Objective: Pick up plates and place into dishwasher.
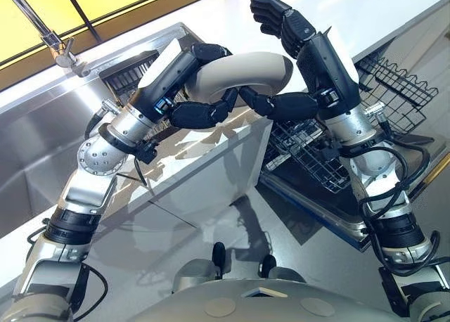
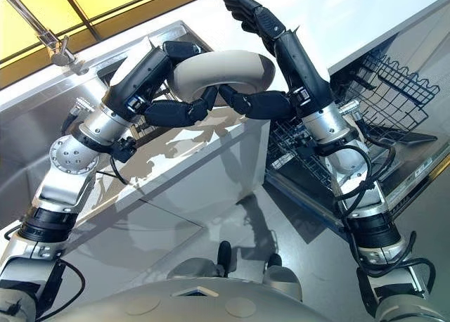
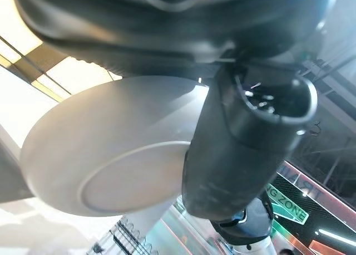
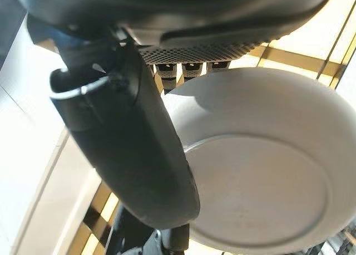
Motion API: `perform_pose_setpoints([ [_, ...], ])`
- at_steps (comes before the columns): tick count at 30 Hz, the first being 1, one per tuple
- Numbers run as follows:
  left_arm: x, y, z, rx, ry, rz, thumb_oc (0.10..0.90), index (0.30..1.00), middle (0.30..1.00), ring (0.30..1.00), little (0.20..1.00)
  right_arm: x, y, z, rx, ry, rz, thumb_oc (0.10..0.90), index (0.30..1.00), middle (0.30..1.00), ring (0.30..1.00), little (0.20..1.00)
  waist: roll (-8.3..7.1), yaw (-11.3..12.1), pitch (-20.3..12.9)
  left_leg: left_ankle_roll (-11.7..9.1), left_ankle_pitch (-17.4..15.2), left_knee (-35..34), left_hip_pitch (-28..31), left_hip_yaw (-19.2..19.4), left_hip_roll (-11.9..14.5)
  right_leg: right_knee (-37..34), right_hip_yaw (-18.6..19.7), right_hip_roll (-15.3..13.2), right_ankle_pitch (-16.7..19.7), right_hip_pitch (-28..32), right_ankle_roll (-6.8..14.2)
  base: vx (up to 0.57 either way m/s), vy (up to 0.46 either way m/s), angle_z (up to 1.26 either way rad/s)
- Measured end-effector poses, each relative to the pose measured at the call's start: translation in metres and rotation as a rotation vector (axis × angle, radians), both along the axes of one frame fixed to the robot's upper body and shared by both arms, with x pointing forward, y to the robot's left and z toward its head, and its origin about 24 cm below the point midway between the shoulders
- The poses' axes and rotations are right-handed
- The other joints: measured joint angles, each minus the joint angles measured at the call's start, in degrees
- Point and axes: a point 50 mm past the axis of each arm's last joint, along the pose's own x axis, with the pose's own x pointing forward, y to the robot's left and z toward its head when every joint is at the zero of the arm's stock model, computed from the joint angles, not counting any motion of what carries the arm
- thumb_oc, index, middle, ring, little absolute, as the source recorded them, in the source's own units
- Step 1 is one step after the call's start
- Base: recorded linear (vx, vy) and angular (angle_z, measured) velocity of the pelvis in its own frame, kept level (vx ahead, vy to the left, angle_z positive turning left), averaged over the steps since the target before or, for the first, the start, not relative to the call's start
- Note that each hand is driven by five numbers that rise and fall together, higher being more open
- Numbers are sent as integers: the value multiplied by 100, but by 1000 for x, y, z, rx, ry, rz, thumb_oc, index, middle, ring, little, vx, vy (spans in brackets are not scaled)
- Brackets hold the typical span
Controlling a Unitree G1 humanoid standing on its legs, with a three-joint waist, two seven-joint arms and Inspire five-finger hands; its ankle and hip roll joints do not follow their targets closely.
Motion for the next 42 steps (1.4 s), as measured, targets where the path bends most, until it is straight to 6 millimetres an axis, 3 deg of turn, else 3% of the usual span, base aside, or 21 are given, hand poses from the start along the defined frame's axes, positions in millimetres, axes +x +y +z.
perform_pose_setpoints([
  [7, 2, 1, -5, 48, 69, -29, 100, 300, 300, 300, 200, 0, -3, -1, -123, 24, 14, 800, 900, 900, 900, 900, -4, -84, 1, 3, 0, 0, -1, -1, -2, 0, 4, -1, 1, 1, -1, 0, 0, 0],
  [16, 0, 1, -9, 145, 71, -65, 100, 300, 300, 300, 200, 16, -16, -20, -436, 260, -21, 800, 900, 900, 900, 900, -140, -86, -45, 2, 0, -1, 19, 2, -1, 0, 4, 2, 1, 17, 0, 0, 0, 0],
  [17, -1, 1, -8, 158, 59, -67, 100, 300, 300, 300, 200, 17, -19, -22, -454, 284, -26, 561, 695, 695, 695, 661, -170, -87, -45, 2, 0, -1, 19, 4, 0, -1, 4, 2, 1, 17, 0, 0, 0, 0],
  [18, -2, 1, -7, 164, 50, -68, 100, 300, 300, 300, 200, 19, -21, -24, -466, 305, -32, 240, 420, 420, 420, 340, -189, -85, -43, 2, 0, -1, 19, 5, 0, -1, 4, 0, 1, 17, 0, 0, 0, 0],
  [19, -3, 1, -7, 183, 33, -64, 100, 300, 300, 300, 200, 20, -23, -26, -473, 324, -30, 100, 300, 300, 300, 200, -214, -85, -41, 2, 0, 0, 19, 5, 1, 0, 5, -1, 1, 16, 0, 0, 0, 0],
  [27, -7, 3, 0, 282, -152, 13, 100, 300, 300, 300, 200, 28, -13, -34, -532, 374, 22, 100, 300, 300, 300, 200, -270, 1, -39, -3, -24, 0, 79, 125, 44, -2, 11, 0, 5, 11, 4, 17, -23, -6],
  [32, -8, 7, 3, 267, -165, 32, 100, 300, 300, 300, 200, 31, -10, -29, -511, 343, 21, 100, 300, 300, 300, 200, -276, 203, -37, -43, -102, -1, 202, 329, 110, -2, -3, 14, 18, 13, -14, 18, -11, -23],
  [37, -7, 8, 2, 250, -156, 45, 100, 300, 300, 300, 200, 32, -9, -32, -485, 343, 23, 100, 300, 300, 300, 200, -278, 208, -38, -32, -152, 0, 242, 458, 115, -1, -9, 15, 27, 9, -25, 16, -15, -14],
  [38, -7, 8, 2, 247, -151, 46, 545, 681, 681, 681, 645, 32, -9, -33, -485, 344, 24, 100, 300, 300, 300, 200, -280, 201, -37, -29, -158, 0, 246, 464, 112, -1, -17, 13, 28, 10, -25, 16, -5, -9],
  [39, -6, 7, 0, 239, -139, 53, 800, 900, 900, 900, 900, 33, -9, -34, -478, 344, 22, 100, 300, 300, 300, 200, -281, 204, -37, -25, -169, 0, 260, 479, 109, -1, -33, 9, 29, 15, -25, 18, 0, -8],
  [42, -2, 7, -4, 210, -105, 74, 800, 900, 900, 900, 900, 35, -11, -37, -455, 346, 6, 100, 300, 300, 300, 200, -287, 209, -40, -21, -187, 0, 279, 514, 104, -1, -35, 2, 29, 23, -24, 17, 2, -5],
])
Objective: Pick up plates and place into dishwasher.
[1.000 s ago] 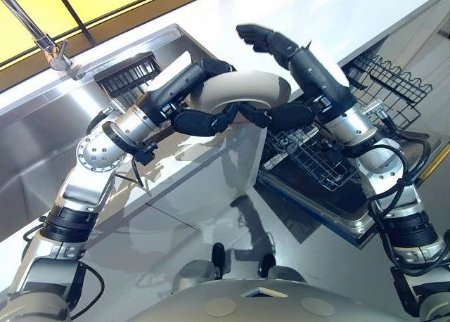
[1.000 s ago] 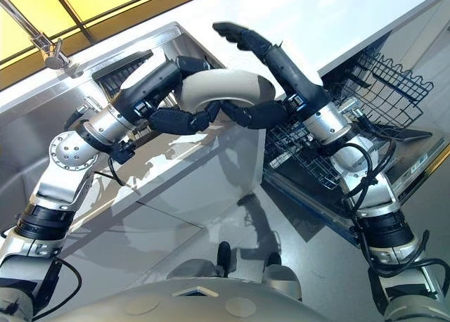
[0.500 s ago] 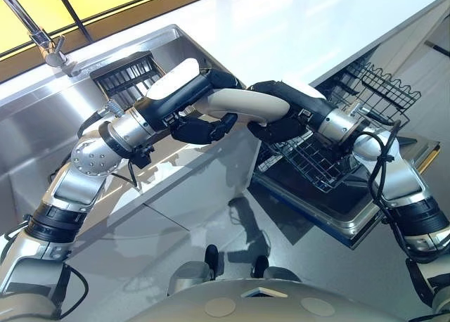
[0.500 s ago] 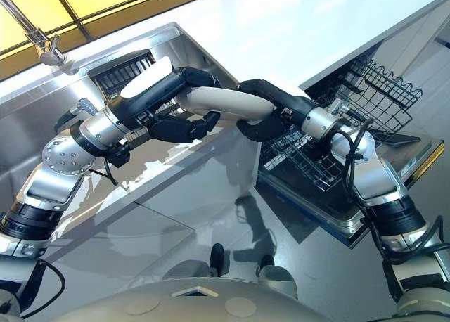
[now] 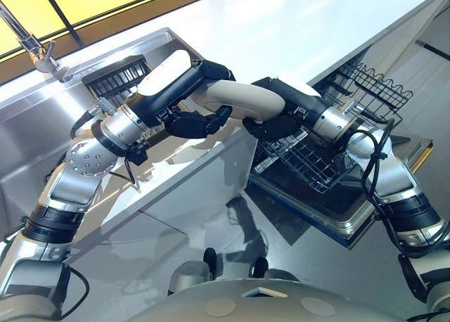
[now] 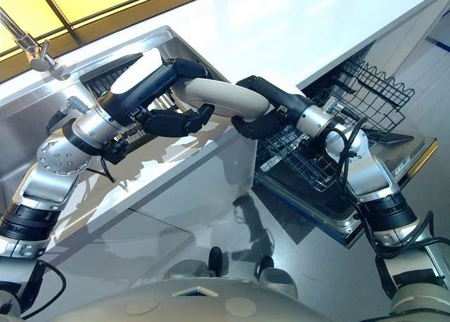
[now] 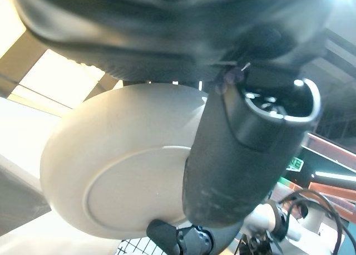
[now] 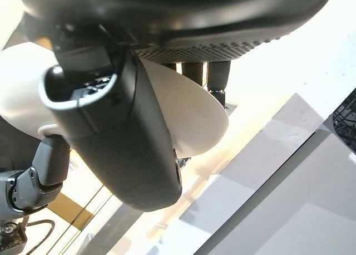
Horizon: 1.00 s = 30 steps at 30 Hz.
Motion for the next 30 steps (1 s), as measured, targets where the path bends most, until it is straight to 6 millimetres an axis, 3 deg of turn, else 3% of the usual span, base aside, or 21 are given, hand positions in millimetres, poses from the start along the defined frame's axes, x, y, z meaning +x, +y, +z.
perform_pose_setpoints([
  [4, 10, 9, -7, -73, 11, 104, 800, 900, 900, 900, 900, 1, 2, -3, 70, -28, -30, 100, 300, 300, 300, 200, 1, -10, -1, -1, -1, 0, 2, 4, 6, 0, 3, 6, 0, 0, 0, 8, 2, 0],
  [9, 21, 34, -21, -115, 55, 304, 800, 900, 900, 900, 900, 5, -7, 2, 214, -89, -145, 100, 300, 300, 300, 200, 1, -13, -1, -1, -2, -1, 2, 12, 3, -1, 6, 0, 0, 0, 0, 21, 6, 0],
  [14, 25, 81, -40, -125, 122, 587, 800, 900, 900, 900, 900, 8, -43, 23, 350, -221, -345, 100, 300, 300, 300, 200, 1, -11, -1, -4, -10, -1, -2, 17, 3, -1, 7, -1, -1, -6, 0, 29, 5, 0],
  [17, 26, 107, -44, -125, 153, 720, 800, 900, 900, 900, 900, 9, -62, 25, 380, -249, -442, 100, 300, 300, 300, 200, 1, -12, -1, -4, -12, -2, -2, 20, 4, -1, 10, 1, -1, -8, 0, 41, 13, -1],
  [21, 24, 133, -44, -214, 187, 834, 800, 900, 900, 900, 900, 11, -79, 15, 394, -234, -545, 100, 300, 300, 300, 200, 1, -16, -1, -3, -16, -2, -2, 26, 2, -1, 18, -1, -1, -9, 1, 38, 18, -1],
  [26, 20, 146, -47, -256, 187, 896, 800, 900, 900, 900, 900, 8, -95, -8, 390, -186, -671, 100, 300, 300, 300, 200, 1, -15, -1, 4, -24, -2, -3, 16, -11, -1, 19, -11, -2, -3, 2, 47, 22, 1],
  [30, 18, 155, -57, -255, 215, 958, 800, 900, 900, 900, 900, 3, -123, -24, 385, -165, -877, 100, 300, 300, 300, 200, -1, -19, 0, 6, -25, -6, -9, 4, -13, -1, 20, -12, -3, -2, 3, 51, 31, 2],
])
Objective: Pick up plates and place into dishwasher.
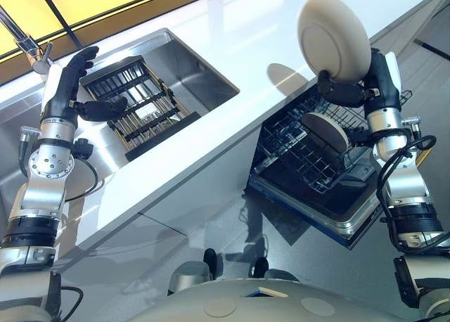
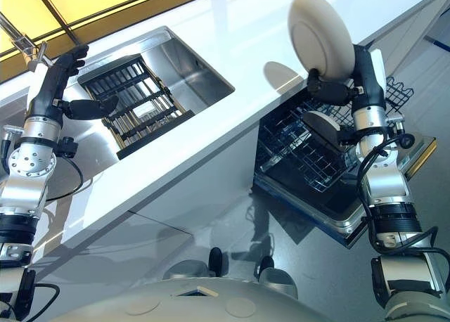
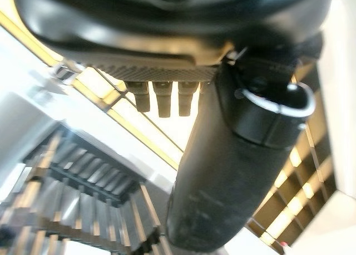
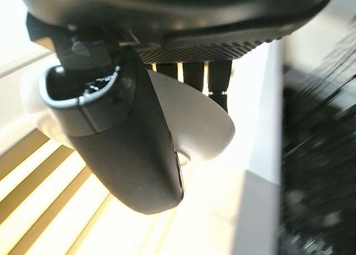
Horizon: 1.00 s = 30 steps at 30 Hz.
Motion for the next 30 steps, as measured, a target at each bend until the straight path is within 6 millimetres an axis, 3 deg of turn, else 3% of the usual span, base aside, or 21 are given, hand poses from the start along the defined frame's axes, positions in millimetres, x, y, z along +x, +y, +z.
perform_pose_setpoints([
  [5, -8, 6, -14, -4, 49, 48, 800, 900, 900, 900, 900, -20, -45, -29, 6, 149, -243, 100, 300, 300, 300, 200, -3, -69, 2, 4, -3, 0, -12, -16, -3, 0, 7, -1, -2, -3, 2, 53, 43, 1],
  [11, -16, 9, -26, -10, 87, 65, 800, 900, 900, 900, 900, -49, -56, -67, -76, 318, -295, 100, 300, 300, 300, 200, 0, -217, 4, 5, -7, -18, -12, -30, 0, 0, 14, 1, -4, -9, 3, 44, 43, -2],
  [15, -17, 5, -34, -41, 89, 77, 800, 900, 900, 900, 900, -60, -54, -83, -110, 394, -271, 100, 300, 300, 300, 200, 11, -302, 10, 9, -10, -22, -19, -23, 2, -1, 30, 0, -4, -28, 3, -1, 46, -2],
  [20, -28, 8, -47, -59, 109, 114, 800, 900, 900, 900, 900, -65, -45, -85, -165, 369, -174, 100, 300, 300, 300, 200, 52, -434, 26, 16, -3, -5, -169, -28, 1, 1, 38, -2, 0, -175, 2, -17, 36, -1],
  [30, -44, 14, -61, -102, 89, 216, 800, 900, 900, 900, 900, -70, 3, -61, -237, 41, -29, 100, 300, 300, 300, 200, 224, -473, 139, 21, -25, 1, -216, 5, 0, 1, 80, -3, -11, -239, 13, -1, 3, 0],
])
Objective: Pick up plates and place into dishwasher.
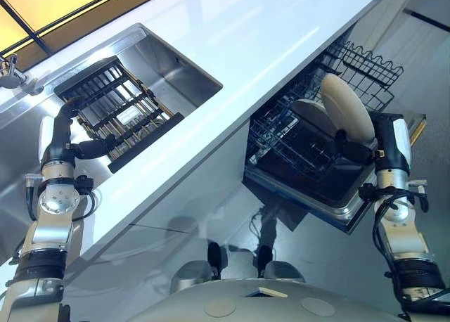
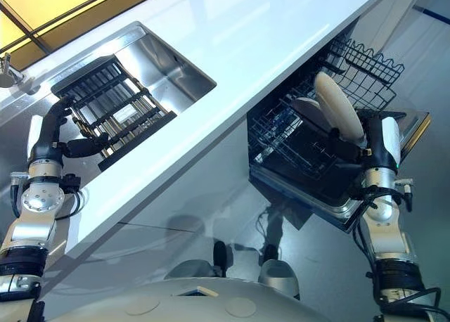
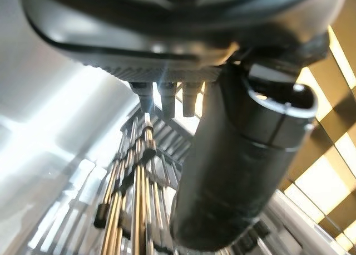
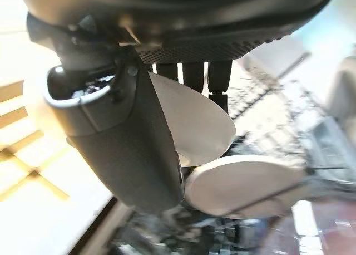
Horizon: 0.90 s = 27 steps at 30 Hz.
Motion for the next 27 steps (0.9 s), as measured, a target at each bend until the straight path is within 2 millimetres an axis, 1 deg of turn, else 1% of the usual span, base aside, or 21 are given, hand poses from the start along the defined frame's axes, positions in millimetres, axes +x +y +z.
perform_pose_setpoints([
  [4, -5, 4, -2, 15, 9, 18, 800, 900, 900, 900, 900, -1, 3, 3, -21, -23, 20, 100, 300, 300, 300, 200, 3, -2, 1, -1, -8, 2, -29, 60, 3, 0, 84, 4, 0, -62, 0, 0, 9, -8],
  [7, -11, 8, -5, 16, 21, 34, 800, 900, 900, 900, 900, -5, 3, -1, -38, -11, 22, 100, 300, 300, 300, 200, 10, -65, 5, 0, -8, 4, -49, 58, 1, 1, 83, 3, 1, -75, 0, 0, 0, 0],
  [12, -13, 8, -6, 17, 18, 46, 800, 900, 900, 900, 900, -9, 4, -3, -50, -11, 37, 100, 300, 300, 300, 200, 63, -76, 35, 0, -8, 5, -60, 58, 1, 1, 83, 3, 0, -85, 0, 0, 0, 0],
  [16, -13, 8, -6, 17, 16, 48, 800, 900, 900, 900, 900, -9, 5, -4, -60, 2, 55, 100, 300, 300, 300, 200, 68, -77, 37, 0, -9, 5, -62, 55, 0, 0, 83, 3, -1, -89, 1, 0, 0, 0],
  [20, -13, 8, -6, 17, 15, 47, 800, 900, 900, 900, 900, -9, 7, -10, -62, 82, 108, 100, 300, 300, 300, 200, 73, -74, 40, -1, -9, 5, -74, 49, 0, 0, 79, 4, -3, -99, 2, 0, 0, 0],
  [27, -13, 7, -6, 15, 14, 47, 800, 900, 900, 900, 900, -12, 13, -38, -47, 289, 177, 100, 300, 300, 300, 200, 114, -68, 64, -2, -9, 6, -104, 31, -2, 1, 64, 5, -4, -122, 3, 0, 0, 0],
])
